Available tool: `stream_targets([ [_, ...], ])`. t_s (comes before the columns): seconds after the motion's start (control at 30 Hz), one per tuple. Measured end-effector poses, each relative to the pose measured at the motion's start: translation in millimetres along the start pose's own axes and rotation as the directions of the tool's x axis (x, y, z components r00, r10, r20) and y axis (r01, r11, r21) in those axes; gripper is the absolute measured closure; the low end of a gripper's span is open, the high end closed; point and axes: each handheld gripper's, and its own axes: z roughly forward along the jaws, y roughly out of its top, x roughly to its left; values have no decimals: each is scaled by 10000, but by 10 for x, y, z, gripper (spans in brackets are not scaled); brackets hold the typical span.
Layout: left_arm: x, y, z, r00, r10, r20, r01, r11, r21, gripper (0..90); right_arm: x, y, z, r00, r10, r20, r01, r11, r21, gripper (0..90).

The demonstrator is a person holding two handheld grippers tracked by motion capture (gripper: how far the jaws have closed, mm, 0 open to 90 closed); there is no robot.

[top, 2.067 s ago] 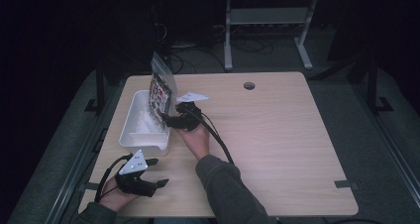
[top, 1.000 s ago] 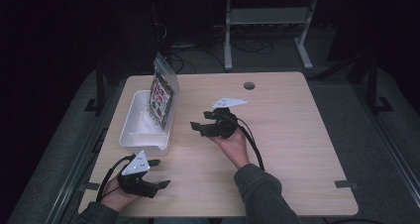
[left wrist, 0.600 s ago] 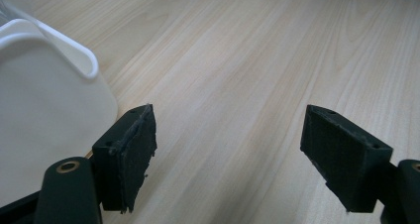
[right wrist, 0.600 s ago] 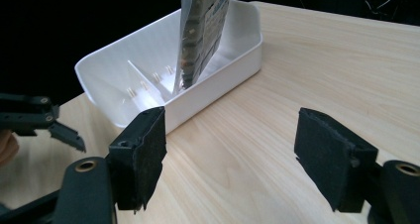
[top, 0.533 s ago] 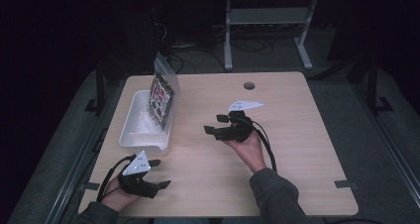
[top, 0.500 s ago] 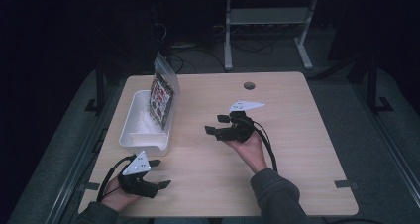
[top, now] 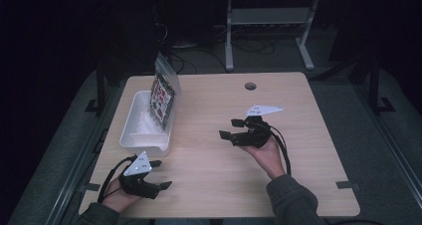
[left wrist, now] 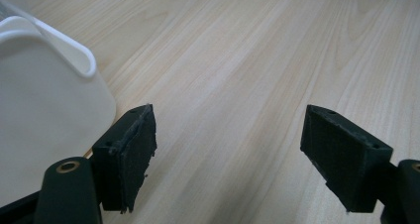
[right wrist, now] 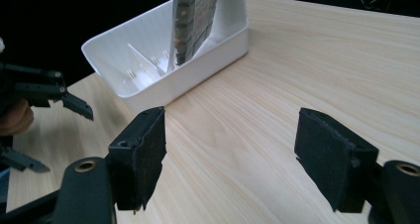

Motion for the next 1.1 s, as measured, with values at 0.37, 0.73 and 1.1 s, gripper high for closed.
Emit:
stream_targets([
  [0.37, 0, 0, 4, 10000, -18, -16, 18, 10000, -5, 212, -36, -136, -244, 10000, 26, 83, -26, 10000, 55, 269],
  [0.73, -3, -1, 7, 10000, -35, 21, 35, 10000, -18, 212, -58, -377, -384, 9996, 252, -133, -245, 9984, 507, 256],
  [1.1, -12, 2, 9, 10000, 23, 62, -23, 10000, 17, 212, -56, -791, -640, 9978, 589, 308, -609, 9958, 687, 254],
])
